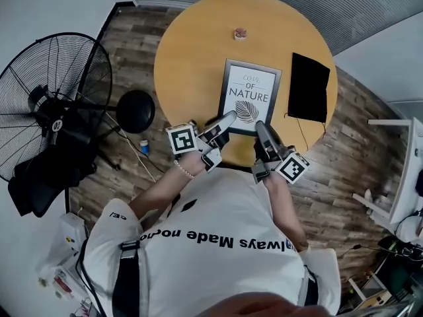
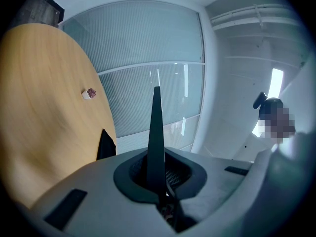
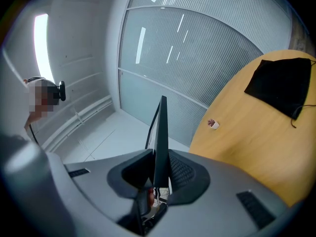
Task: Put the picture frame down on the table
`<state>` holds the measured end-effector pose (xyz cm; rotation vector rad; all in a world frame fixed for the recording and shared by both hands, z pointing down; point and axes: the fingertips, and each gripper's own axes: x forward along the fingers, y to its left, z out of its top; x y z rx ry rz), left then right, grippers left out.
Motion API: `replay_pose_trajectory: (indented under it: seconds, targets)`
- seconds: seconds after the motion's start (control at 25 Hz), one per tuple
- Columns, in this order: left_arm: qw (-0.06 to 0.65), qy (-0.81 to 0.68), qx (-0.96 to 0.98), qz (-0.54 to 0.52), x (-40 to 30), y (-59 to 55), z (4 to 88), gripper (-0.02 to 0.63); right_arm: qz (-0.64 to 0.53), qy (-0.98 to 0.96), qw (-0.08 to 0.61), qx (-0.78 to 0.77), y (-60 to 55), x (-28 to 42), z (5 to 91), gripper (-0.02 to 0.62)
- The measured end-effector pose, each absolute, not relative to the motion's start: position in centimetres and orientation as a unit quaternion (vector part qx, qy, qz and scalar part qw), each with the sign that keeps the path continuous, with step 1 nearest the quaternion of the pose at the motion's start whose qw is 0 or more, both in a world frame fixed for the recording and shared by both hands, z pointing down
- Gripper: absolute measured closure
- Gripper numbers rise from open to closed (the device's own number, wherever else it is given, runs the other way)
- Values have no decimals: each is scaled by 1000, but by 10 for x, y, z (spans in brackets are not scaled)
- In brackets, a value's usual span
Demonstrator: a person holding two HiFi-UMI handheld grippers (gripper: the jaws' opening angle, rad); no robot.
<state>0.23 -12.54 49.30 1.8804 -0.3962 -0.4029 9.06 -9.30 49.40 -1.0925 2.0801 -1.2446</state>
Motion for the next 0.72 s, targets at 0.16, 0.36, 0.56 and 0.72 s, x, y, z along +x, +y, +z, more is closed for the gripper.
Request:
replay_pose_trajectory:
  seconds: [0.16,0.36,0.56,0.72]
  targets:
    - [560,-168,791,-181,5,-124,492,571,-456,763,240,-390,-94,91,495,497]
    - [551,-178,794,-183,4,-125,487,571,-458,768,229,-386,-96,91,492,497]
    - [558,-182,787,-190,5,-125,486,571,-460,769,223,-383,-97,93,492,497]
    - [558,-186,786,-190,8,-125,489,571,-461,770,223,-381,-98,95,493,497]
